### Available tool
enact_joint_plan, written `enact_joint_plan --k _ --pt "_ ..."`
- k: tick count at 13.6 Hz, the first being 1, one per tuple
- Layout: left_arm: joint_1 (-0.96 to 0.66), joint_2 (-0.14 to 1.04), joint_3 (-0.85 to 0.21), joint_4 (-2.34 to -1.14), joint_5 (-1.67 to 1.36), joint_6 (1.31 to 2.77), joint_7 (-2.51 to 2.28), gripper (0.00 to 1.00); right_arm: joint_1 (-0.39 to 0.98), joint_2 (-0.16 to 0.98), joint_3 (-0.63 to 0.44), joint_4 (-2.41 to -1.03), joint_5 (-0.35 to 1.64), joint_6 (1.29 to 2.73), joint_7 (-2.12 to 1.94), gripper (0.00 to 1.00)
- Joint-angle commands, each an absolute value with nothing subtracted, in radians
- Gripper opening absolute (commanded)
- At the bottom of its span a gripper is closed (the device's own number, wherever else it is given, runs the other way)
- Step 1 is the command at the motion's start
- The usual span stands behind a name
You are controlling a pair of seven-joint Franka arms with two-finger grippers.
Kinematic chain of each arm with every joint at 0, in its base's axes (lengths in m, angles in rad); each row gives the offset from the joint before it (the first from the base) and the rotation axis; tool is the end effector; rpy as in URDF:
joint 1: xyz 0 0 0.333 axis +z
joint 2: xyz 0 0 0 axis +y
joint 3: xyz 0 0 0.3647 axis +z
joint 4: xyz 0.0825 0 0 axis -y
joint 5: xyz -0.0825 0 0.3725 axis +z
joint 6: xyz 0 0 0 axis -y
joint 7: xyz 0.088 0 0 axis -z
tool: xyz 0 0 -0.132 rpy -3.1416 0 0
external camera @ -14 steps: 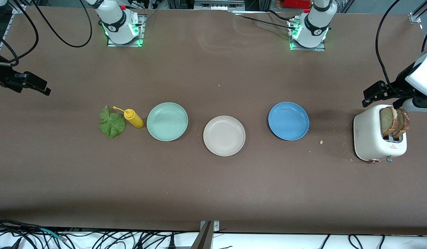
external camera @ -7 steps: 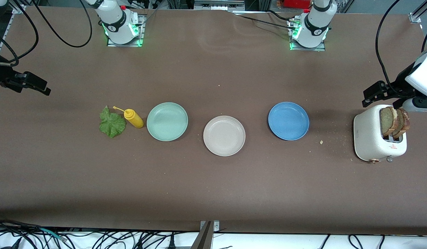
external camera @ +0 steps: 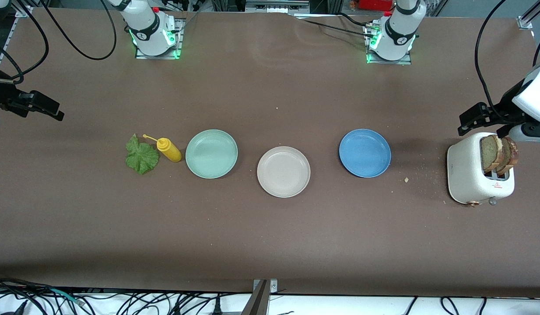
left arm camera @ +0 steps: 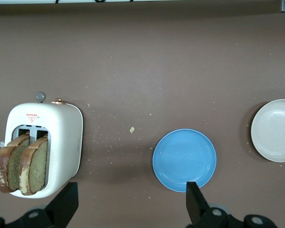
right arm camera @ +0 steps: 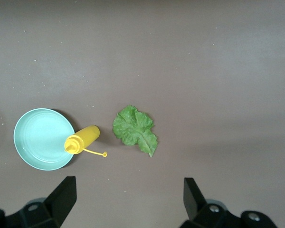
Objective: Make sandwich in beige plate with both arms
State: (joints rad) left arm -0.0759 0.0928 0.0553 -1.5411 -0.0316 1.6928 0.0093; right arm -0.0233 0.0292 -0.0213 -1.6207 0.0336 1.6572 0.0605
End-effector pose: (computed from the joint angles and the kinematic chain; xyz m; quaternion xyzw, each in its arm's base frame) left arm 0.5882 -0.0175 0.6209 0.9994 -0.0137 0.0294 0.0133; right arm 0.5596 -0.0206 0.6167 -0.9984 0.0539 -0.0035 0.0165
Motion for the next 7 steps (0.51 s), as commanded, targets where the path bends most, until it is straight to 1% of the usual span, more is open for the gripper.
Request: enact_joint_plan --k 1,5,7 --pt "-0.038 0.112 0.052 -1.549 -0.049 1.710 0.041 1.00 -0.028 0.034 -0.020 -1.601 0.038 1.644 0.055 1.00" --pt "0.003 0.136 0.052 -1.580 -0.045 1.739 0.103 1.00 -0.028 0.034 -0.020 -1.601 0.038 1.641 0.055 1.00" --pt "0.023 0.135 0.052 -1.623 -0.025 1.778 0.158 1.00 -0.028 0.034 -0.020 -1.601 0.038 1.640 0.055 1.00"
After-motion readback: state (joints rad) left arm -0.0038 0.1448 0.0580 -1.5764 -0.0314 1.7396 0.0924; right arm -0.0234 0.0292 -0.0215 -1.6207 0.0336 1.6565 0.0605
